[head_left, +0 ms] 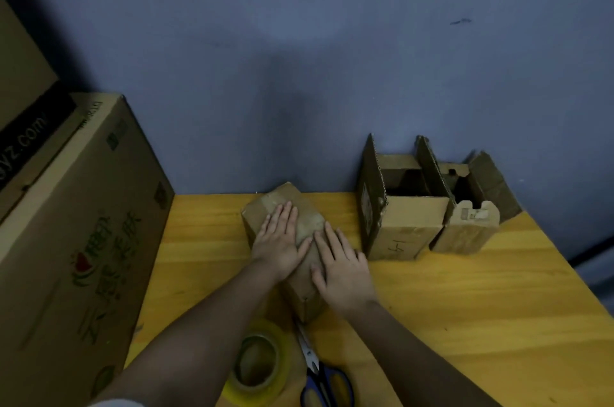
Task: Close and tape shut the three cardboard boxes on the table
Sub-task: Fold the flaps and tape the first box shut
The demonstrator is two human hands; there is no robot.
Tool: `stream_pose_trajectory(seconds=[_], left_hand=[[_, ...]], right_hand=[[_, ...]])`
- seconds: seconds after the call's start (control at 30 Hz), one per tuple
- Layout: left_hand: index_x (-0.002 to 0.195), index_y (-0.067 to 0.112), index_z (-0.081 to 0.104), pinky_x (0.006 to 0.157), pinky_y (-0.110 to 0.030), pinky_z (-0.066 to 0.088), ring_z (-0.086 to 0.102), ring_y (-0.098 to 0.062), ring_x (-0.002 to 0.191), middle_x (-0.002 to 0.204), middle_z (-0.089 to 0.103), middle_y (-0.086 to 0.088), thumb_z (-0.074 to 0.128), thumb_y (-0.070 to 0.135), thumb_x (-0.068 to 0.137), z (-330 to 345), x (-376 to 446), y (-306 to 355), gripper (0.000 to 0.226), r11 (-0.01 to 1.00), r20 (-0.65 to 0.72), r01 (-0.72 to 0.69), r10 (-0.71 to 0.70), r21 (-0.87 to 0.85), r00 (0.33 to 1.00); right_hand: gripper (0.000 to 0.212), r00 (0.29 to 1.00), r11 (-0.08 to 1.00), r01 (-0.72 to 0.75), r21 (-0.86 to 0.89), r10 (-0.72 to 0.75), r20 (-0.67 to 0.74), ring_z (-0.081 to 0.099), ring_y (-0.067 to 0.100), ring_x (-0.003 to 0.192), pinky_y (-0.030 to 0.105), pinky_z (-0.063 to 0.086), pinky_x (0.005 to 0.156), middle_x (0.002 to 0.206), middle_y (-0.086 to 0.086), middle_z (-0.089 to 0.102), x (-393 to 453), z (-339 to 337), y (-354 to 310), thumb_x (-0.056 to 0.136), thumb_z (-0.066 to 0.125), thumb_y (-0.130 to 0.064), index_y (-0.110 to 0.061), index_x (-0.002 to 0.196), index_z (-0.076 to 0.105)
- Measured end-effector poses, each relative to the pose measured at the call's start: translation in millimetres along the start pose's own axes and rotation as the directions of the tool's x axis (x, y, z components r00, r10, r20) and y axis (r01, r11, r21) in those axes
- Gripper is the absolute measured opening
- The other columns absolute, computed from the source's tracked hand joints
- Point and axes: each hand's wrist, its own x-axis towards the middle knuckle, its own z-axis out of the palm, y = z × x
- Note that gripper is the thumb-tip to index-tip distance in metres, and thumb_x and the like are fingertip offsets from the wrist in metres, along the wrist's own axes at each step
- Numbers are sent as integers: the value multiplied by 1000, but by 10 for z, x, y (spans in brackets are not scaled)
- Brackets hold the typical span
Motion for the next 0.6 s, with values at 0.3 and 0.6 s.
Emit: stream_pose_trajectory(seconds=[0.3, 0.6], left_hand=[[146, 38, -18, 115, -34, -17, -31, -7, 138, 155, -25, 13, -7, 63, 88, 238, -703, 53, 64, 988, -64, 6, -16, -153, 998], [151, 30, -11, 111, -41, 32, 26, -27, 140, 159, 9, -4, 61, 56, 83, 180, -608, 47, 103, 496, 164, 330, -347, -803, 923]], right_hand=[[68, 993, 993, -82, 81, 89, -84, 31, 25, 138, 38, 38, 101, 161, -12, 6, -56, -16, -122, 90, 4, -55, -34, 152, 17], [76, 972, 746, -215, 631, 224, 67, 27, 22, 141, 35, 30, 113, 157, 3, 20, 43, -92, -80, 92, 57, -44, -23, 153, 16]])
